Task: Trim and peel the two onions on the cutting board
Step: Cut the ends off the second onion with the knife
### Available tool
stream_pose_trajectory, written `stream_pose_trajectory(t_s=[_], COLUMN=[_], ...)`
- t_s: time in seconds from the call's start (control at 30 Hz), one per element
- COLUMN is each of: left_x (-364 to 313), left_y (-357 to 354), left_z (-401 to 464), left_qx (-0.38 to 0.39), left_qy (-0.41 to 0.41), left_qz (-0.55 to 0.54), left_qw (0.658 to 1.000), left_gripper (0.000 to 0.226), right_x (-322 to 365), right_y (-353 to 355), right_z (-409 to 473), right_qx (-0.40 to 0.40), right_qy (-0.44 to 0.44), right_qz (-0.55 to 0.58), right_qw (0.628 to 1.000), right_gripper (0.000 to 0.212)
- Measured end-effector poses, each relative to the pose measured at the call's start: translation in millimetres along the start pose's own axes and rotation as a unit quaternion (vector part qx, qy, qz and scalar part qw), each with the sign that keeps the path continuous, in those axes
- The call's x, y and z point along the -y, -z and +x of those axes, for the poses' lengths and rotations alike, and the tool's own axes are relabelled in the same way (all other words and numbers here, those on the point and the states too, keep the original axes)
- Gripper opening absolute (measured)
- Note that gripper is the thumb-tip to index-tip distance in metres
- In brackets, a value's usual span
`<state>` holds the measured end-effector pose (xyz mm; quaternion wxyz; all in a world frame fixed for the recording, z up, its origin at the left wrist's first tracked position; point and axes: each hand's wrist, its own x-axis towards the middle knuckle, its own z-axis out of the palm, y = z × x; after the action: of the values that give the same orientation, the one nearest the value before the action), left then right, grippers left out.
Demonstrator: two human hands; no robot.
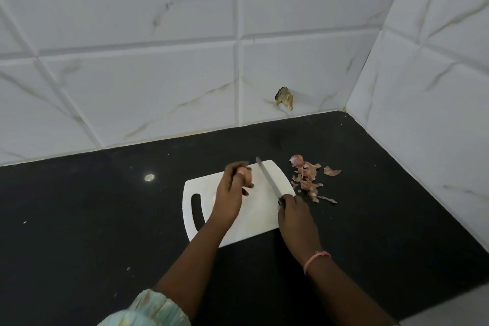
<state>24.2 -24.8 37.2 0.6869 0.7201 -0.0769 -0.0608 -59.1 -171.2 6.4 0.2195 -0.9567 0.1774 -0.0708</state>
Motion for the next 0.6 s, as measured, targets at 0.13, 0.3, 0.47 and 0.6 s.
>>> stream_pose_trajectory(t_s=[0.13,0.3,0.47,0.6], left_x=[11.3,28.6,33.9,34.4], left_y=[-26.5,-34.6,-33.8,-34.8], left_z=[-2.6,-12.8,-13.4,-15.9], left_qx=[0.047,0.077,0.072,0.071], left_qy=[0.218,0.180,0.166,0.154], left_qz=[-0.203,-0.118,-0.115,-0.054], left_qw=[0.953,0.973,0.977,0.984], left_gripper=[0.034,0.033,0.034,0.046], right_x=[-11.9,-12.4,-2.1,7.9], right_y=[2.6,6.6,11.7,10.2], right_z=[-7.2,-6.8,1.3,4.4], right_qx=[0.020,-0.017,-0.007,0.052], right_qy=[0.011,0.034,0.088,0.118], right_qz=[-0.008,0.060,0.166,0.220], right_qw=[1.000,0.997,0.982,0.967], right_gripper=[0.029,0.034,0.036,0.042])
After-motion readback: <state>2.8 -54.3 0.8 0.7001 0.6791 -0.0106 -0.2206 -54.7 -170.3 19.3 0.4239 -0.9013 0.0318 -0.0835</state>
